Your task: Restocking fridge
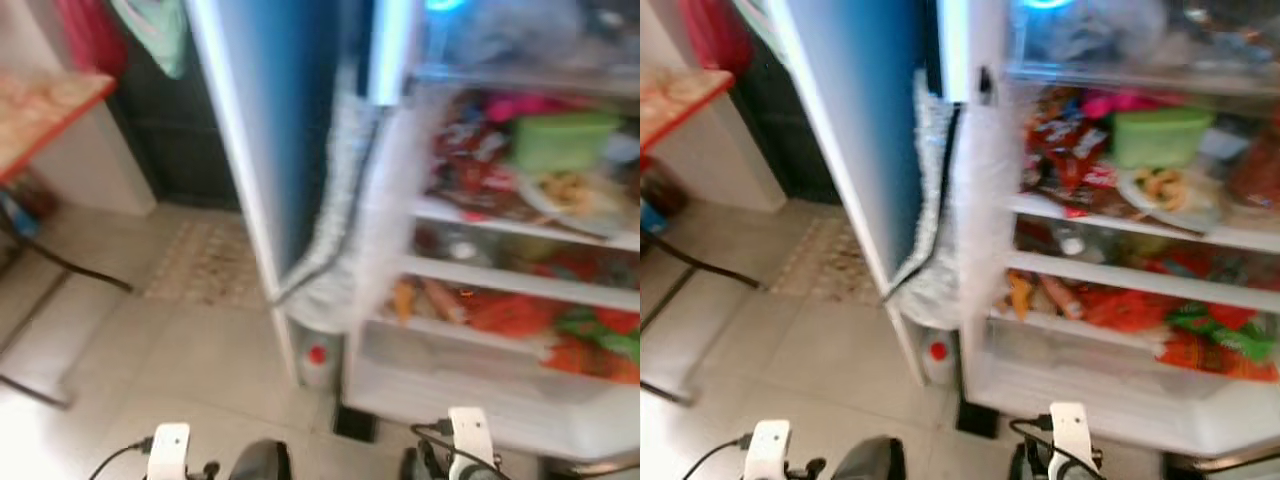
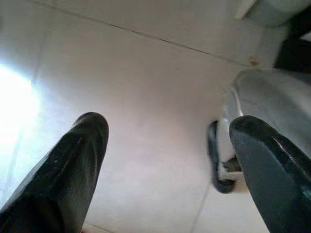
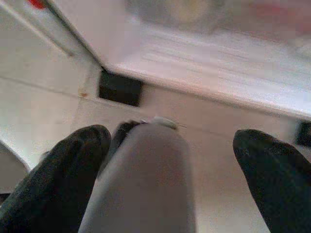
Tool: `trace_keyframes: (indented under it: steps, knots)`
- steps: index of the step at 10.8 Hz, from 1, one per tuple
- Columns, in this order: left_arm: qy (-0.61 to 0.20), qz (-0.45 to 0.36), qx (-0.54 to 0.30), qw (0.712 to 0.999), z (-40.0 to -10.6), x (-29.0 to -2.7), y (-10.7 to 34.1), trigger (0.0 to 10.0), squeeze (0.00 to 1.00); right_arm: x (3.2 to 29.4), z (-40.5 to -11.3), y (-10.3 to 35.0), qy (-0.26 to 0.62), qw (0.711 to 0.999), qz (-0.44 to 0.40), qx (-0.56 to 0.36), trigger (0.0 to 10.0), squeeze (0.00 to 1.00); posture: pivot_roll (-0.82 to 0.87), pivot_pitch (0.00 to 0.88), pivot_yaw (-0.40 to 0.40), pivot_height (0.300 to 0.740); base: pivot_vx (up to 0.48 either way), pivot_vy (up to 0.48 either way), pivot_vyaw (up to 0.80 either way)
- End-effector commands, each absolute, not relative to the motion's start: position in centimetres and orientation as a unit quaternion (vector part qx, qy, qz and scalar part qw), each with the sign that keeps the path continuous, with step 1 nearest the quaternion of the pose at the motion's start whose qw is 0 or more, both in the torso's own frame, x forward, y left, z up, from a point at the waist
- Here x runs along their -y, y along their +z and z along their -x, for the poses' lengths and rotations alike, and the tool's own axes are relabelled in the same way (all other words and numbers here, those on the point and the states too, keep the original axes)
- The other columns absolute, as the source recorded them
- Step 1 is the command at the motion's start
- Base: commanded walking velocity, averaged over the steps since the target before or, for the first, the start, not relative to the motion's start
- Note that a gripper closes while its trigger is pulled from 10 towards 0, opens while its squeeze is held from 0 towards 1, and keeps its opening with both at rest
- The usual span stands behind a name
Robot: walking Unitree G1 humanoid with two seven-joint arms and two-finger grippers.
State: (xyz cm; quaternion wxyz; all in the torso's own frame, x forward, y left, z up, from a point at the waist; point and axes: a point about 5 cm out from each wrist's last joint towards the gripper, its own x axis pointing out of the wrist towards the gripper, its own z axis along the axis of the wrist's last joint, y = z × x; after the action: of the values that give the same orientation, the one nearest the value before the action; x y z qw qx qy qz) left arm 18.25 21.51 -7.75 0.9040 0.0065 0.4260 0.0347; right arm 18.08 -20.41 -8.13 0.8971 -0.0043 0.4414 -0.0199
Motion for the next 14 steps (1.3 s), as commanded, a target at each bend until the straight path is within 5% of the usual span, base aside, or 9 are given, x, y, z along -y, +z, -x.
trace_keyframes:
  steps: [1, 4, 11, 14]
  knots:
    - [0.033, -0.008, -0.442, 0.897, -17.5, -21.5, -8.2, 10.0, 0.0, 20.3, -16.1, -9.1, -0.028, 0.879, -0.013, -0.475, 10.0, 0.0, 0.08, 0.118, 0.088, 0.635, 0.0, 0.356, -0.78]
    - [0.029, -0.007, -0.444, 0.896, -17.5, -21.4, -8.2, 10.0, 0.0, 20.3, -16.1, -9.1, -0.028, 0.879, -0.007, -0.476, 10.0, 0.0, 0.09, 0.115, 0.09, 0.635, 0.0, 0.346, -0.76]
    - [0.017, -0.019, -0.448, 0.894, -17.2, -21.6, -8.3, 10.0, 0.0, 19.8, -16.1, -9.2, -0.029, 0.882, -0.015, -0.471, 10.0, 0.0, 0.09, 0.065, 0.108, 0.635, 0.0, 0.325, 0.0]
    - [0.002, -0.023, -0.453, 0.891, -16.8, -20.3, -8.7, 10.0, 0.0, 19.7, -16.1, -9.2, -0.033, 0.884, -0.019, -0.467, 10.0, 0.0, 0.09, 0.045, 0.11, 0.65, 0.0, 0.0, 0.0]
